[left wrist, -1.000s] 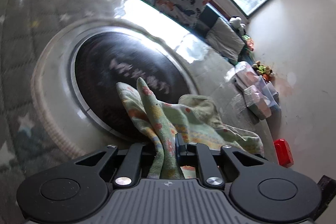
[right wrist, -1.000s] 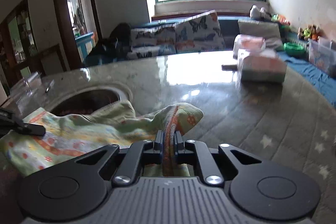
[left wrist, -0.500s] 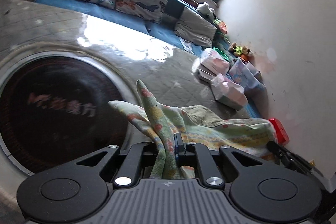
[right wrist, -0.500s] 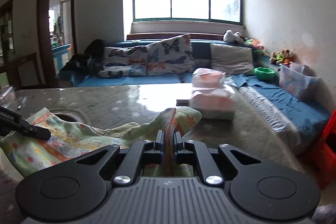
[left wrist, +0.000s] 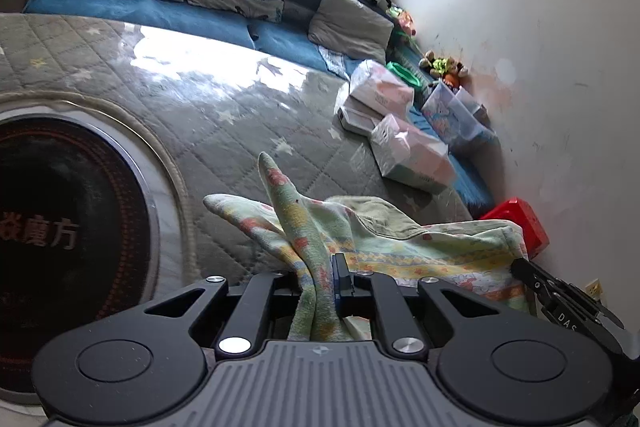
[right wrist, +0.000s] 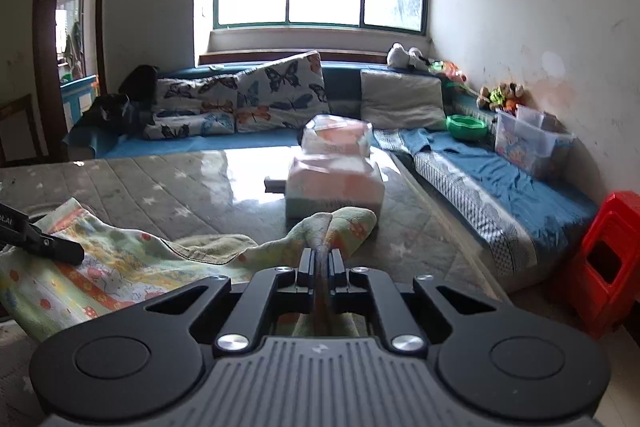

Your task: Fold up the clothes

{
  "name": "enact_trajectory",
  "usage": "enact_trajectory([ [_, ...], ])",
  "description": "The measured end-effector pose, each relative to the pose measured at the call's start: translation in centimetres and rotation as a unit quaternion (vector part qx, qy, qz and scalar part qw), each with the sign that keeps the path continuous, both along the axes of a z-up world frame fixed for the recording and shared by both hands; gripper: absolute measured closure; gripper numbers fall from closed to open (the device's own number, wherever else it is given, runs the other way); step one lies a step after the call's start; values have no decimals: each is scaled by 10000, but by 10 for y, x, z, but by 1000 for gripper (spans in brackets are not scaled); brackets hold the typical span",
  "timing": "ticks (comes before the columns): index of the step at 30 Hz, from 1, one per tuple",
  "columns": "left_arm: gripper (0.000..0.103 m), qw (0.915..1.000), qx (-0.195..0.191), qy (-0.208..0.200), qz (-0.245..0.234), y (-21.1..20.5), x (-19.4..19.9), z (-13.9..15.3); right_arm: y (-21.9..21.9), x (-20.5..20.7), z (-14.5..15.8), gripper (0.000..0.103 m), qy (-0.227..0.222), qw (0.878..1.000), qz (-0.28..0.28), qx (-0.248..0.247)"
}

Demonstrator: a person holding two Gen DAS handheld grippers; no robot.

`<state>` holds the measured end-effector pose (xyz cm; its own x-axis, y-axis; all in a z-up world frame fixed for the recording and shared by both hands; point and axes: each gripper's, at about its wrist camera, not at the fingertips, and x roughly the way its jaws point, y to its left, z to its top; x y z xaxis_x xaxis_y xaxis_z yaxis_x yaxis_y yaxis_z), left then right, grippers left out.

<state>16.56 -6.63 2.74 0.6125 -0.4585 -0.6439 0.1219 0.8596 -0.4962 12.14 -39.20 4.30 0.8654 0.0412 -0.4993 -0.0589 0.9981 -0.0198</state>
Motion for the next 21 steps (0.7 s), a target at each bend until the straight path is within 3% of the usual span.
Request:
enact_trajectory([
  [8, 92, 9996, 210, 148, -63, -9, 5, -13, -8, 7, -25, 97, 304, 9994, -150, 58],
  [18, 92, 9990, 281, 331, -95, -14, 9, -27, -11, 7, -30, 96, 420, 9984, -379, -17],
  [21, 89, 9987, 323, 351, -168, -16, 10, -29, -11, 5, -31, 91, 437, 9983, -396, -22],
])
